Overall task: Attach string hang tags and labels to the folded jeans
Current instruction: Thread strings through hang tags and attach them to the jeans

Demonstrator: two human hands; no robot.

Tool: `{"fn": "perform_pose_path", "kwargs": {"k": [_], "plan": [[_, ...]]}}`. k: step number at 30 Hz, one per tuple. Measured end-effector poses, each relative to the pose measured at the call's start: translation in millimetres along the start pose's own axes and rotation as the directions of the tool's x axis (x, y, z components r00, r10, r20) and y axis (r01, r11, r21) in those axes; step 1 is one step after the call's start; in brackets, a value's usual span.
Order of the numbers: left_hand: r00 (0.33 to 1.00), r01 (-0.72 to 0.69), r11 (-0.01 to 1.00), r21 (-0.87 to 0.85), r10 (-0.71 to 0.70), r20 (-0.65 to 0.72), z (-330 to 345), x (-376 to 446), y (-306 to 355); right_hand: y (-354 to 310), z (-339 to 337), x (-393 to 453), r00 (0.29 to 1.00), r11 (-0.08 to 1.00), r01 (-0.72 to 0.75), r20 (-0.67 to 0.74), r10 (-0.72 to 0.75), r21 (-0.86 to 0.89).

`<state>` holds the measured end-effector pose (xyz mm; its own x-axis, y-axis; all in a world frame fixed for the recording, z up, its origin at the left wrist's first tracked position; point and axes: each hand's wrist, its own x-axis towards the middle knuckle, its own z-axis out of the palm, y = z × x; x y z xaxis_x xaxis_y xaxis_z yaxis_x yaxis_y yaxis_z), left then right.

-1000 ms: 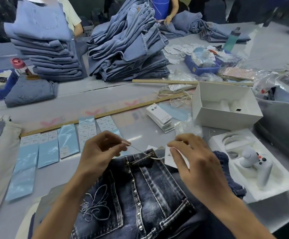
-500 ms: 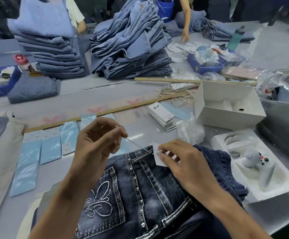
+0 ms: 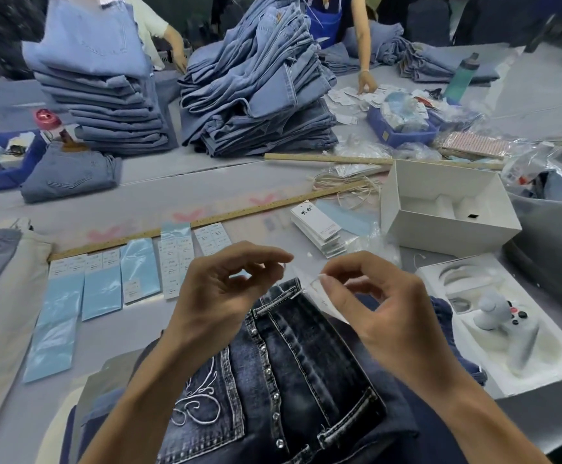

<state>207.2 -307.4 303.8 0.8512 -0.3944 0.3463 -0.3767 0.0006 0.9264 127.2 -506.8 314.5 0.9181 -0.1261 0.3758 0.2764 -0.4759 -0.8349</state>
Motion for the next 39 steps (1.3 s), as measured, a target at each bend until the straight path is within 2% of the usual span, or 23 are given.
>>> {"fn": "perform_pose_path", "kwargs": {"k": [3, 10, 14, 18, 33, 39], "plan": [[1.000, -0.006, 1.000, 0.006, 0.006, 0.011, 6.1, -0.8, 0.4, -2.7, -0.3, 1.5, 0.996, 0.984, -0.082, 0.050, 0.075, 0.157], [0.997, 0.036, 0.994, -0.100, -0.029, 0.073, 8.7, -4.6, 6.2, -2.0, 15.6, -6.7, 0.981, 0.929, -0.192, 0.090, 0.171, 0.315], [1.000, 0.007, 1.000, -0.027, -0.007, 0.017, 7.5, -6.6, 7.9, -6.1, 17.2, -5.6, 0.978, 0.902, -0.210, 0.066, 0.199, 0.377], [0.999, -0.022, 0.999, 0.050, 0.020, 0.028, 11.1, -8.5, 8.1, -9.2, 18.3, -3.5, 0.953, 0.827, -0.295, 0.089, 0.288, 0.479], [0.999, 0.000, 1.000, 0.028, 0.002, -0.052, 27.2, -10.8, 9.7, -8.3, 27.9, -7.9, 0.920, 0.737, -0.342, 0.048, 0.389, 0.583], [0.997, -0.011, 0.997, 0.074, 0.017, -0.079, 29.0, -12.2, 12.6, -10.0, 28.3, -9.3, 0.934, 0.782, -0.325, 0.048, 0.355, 0.532]]}}
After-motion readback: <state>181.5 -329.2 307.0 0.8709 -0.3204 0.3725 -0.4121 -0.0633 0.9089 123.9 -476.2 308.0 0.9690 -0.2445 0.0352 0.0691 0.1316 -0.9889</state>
